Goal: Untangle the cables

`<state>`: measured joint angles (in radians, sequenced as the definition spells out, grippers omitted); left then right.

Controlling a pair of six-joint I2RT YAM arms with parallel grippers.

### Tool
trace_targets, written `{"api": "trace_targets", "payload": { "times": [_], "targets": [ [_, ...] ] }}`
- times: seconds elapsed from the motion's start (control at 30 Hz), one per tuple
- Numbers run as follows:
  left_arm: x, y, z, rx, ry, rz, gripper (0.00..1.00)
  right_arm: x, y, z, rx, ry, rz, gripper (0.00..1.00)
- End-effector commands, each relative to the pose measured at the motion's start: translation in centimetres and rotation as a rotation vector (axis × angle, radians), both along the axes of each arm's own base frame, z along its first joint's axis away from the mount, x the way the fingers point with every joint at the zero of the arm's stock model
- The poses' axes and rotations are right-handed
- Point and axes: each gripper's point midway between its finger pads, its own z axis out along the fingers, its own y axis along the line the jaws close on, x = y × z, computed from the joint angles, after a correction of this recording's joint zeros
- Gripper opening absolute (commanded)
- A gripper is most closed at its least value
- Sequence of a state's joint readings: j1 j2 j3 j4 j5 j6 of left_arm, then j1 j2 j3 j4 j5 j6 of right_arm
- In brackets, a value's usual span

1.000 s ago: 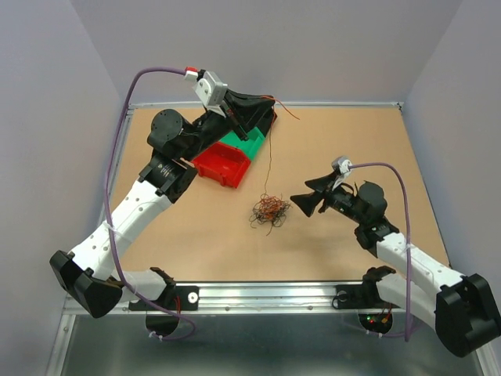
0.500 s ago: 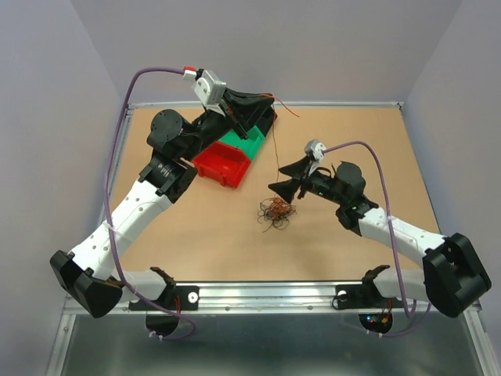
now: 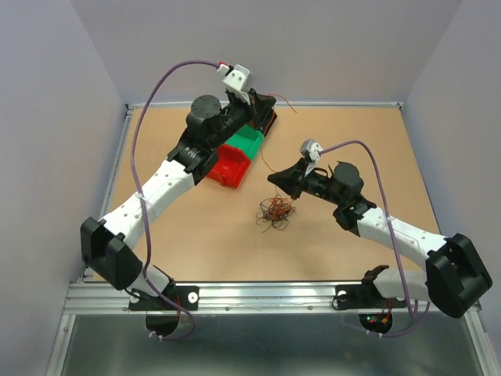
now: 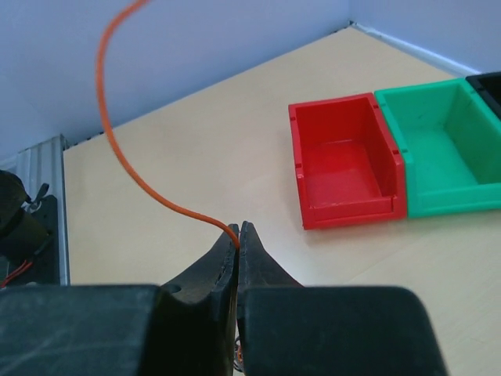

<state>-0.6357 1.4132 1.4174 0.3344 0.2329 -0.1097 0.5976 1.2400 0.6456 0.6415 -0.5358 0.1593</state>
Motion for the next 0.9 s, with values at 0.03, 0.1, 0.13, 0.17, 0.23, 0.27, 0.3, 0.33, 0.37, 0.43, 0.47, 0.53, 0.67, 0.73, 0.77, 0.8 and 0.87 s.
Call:
{"api": "trace_targets", "payload": {
  "times": [0.03, 0.1, 0.13, 0.17, 0.23, 0.27, 0.3, 0.33, 0.37, 0.43, 0.47, 0.53, 0.67, 0.73, 0.77, 0.8, 0.87],
  "targets": [
    [4.6, 0.7, -4.4, 0.067, 0.068, 0.117, 0.0, -1.9, -0.4, 3.5, 0.089, -0.067, 0.026, 0.0],
    [7.1, 0.7, -7.7, 0.106, 0.134, 0.142, 0.0, -2.2, -0.7, 3.1, 0.094, -0.05, 0.016, 0.01],
    [7.8, 0.4, -9.1, 0.125, 0.167, 0.13, 0.0, -2.3, -0.9, 3.1, 0.097, -0.051, 0.01, 0.01],
    [8.8, 0.9, -10.3, 0.139, 0.195, 0.136, 0.02, -2.3, -1.0, 2.7, 0.094, -0.038, 0.003, 0.01],
    [10.2, 0.1, -13.1, 0.199, 0.261, 0.082, 0.22, -1.3, -1.5, 2.4, 0.106, -0.006, -0.064, 0.01],
    [10.7, 0.2, -13.8, 0.213, 0.282, 0.066, 0.31, -0.9, -1.7, 2.4, 0.109, 0.004, -0.089, 0.01],
    [11.1, 0.3, -14.2, 0.224, 0.292, 0.047, 0.4, -0.4, -1.7, 1.7, 0.1, 0.027, -0.114, 0.01],
    [11.5, 0.7, -14.3, 0.228, 0.302, 0.012, 0.48, 0.5, -2.0, 1.9, 0.108, 0.041, -0.162, 0.01],
    [11.5, 1.3, -14.3, 0.225, 0.304, 0.01, 0.67, 1.5, -2.1, 0.9, 0.091, 0.071, -0.202, 0.01],
    [11.5, 2.4, -13.9, 0.216, 0.286, 0.004, 0.79, 2.3, -2.1, 0.9, 0.092, 0.09, -0.231, 0.01],
    [10.9, 3.0, -13.8, 0.222, 0.275, 0.001, 0.86, 2.8, -2.0, 0.1, 0.08, 0.113, -0.249, 0.0],
    [10.1, 3.6, -13.3, 0.222, 0.242, -0.005, 0.89, 3.5, -2.0, -0.1, 0.078, 0.127, -0.27, 0.0],
    [7.8, 5.1, -12.6, 0.229, 0.201, 0.021, 0.94, 4.5, -1.9, -0.7, 0.072, 0.147, -0.306, 0.0],
    [6.6, 6.1, -11.8, 0.224, 0.185, 0.05, 0.94, 4.9, -2.0, -1.0, 0.065, 0.156, -0.324, 0.01],
    [6.3, 6.4, -11.6, 0.226, 0.173, 0.059, 0.94, 5.0, -2.0, -1.2, 0.06, 0.159, -0.329, 0.01],
    [5.3, 6.8, -11.1, 0.222, 0.161, 0.057, 0.94, 5.2, -2.2, -1.3, 0.059, 0.16, -0.344, 0.01],
    [4.3, 7.1, -10.9, 0.22, 0.155, 0.051, 0.95, 5.5, -2.3, -1.6, 0.055, 0.163, -0.36, 0.01]
  ]
}}
